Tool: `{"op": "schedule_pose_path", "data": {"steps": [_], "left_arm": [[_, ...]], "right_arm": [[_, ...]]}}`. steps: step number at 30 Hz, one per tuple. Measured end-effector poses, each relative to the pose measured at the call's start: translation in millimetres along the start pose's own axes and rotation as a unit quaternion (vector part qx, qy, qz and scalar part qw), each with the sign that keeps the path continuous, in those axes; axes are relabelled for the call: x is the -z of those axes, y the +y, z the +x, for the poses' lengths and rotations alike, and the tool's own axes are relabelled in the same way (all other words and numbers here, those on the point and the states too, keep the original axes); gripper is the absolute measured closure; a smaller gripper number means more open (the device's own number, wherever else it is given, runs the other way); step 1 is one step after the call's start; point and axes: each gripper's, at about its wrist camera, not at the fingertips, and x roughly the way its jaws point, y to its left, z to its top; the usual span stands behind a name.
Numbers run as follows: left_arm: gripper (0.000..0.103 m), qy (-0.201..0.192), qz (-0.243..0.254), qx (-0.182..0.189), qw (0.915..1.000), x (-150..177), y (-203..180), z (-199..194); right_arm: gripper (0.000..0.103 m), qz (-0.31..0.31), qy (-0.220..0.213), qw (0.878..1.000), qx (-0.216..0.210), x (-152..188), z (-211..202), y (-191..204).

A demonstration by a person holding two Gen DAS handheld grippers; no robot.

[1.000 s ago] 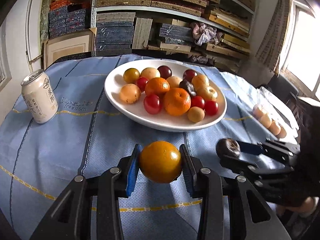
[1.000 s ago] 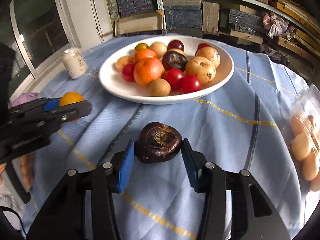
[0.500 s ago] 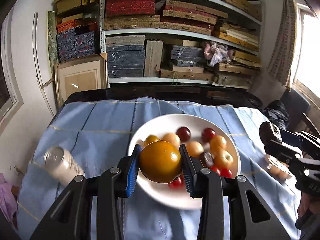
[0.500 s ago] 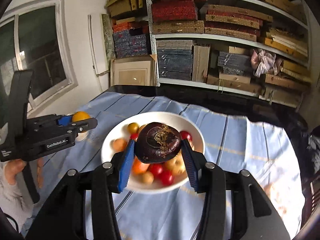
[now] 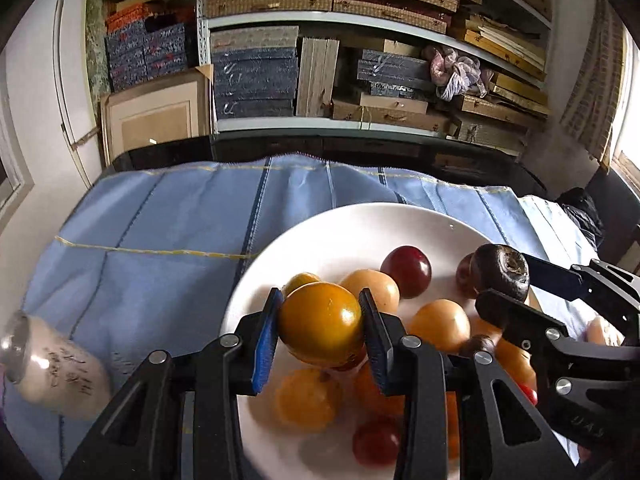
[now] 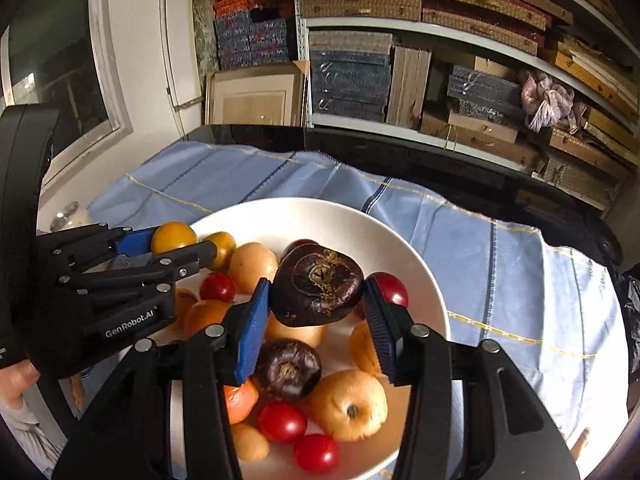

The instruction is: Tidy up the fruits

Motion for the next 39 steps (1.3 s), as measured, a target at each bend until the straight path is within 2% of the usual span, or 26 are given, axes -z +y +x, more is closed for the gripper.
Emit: {"op": "schedule_pose_path", "data": {"steps": [5, 8, 15, 16, 17, 18, 20, 29, 32, 35, 39], "left_arm": [[0.063, 0.0, 0.002, -0.004, 1.0, -1, 3, 11], [0.062, -0.014, 0.003, -0.019, 0.9997, -2, 5, 9], [0.06, -0.026, 0.012, -0.029, 0.9992, -3, 3, 5], [0.058, -0.028, 0.015, -0.032, 0.999, -3, 2, 3], [0.047, -0.03, 0.017, -0.034, 0.9988, -3, 1, 1], [0.043, -0.038, 0.02, -0.038, 0.9983, -2, 0, -3], [0.043, -0.047, 0.028, -0.046, 0.9974, -1, -4, -9], [0.043, -0.089, 0.039, -0.056, 0.9937, 10, -15, -63], [0.027, -0.109, 0.036, -0.058, 0.9917, 22, -20, -90], [0.023, -0.121, 0.038, -0.059, 0.9902, 34, -25, -112], [0.013, -0.133, 0.037, -0.056, 0.9888, 57, -33, -142]], "right_arm": [[0.057, -0.003, 0.005, 1.0, 0.0, 2, 14, -2], [0.057, -0.001, 0.005, 1.0, -0.001, 2, 18, -3], [0.056, 0.002, -0.001, 1.0, -0.006, 2, 15, -4], [0.055, 0.003, -0.003, 1.0, -0.007, 1, 13, -4], [0.054, 0.002, -0.004, 1.0, -0.007, 1, 12, -3], [0.054, 0.002, -0.007, 1.0, -0.007, 0, 9, -3], [0.054, 0.003, -0.01, 1.0, -0.008, -1, 3, -3], [0.052, 0.026, -0.036, 0.999, -0.019, 8, -47, -4], [0.047, 0.037, -0.047, 0.998, -0.027, 18, -71, -3], [0.041, 0.047, -0.056, 0.997, -0.036, 33, -94, -2], [0.033, 0.056, -0.064, 0.995, -0.046, 63, -125, 7]]}}
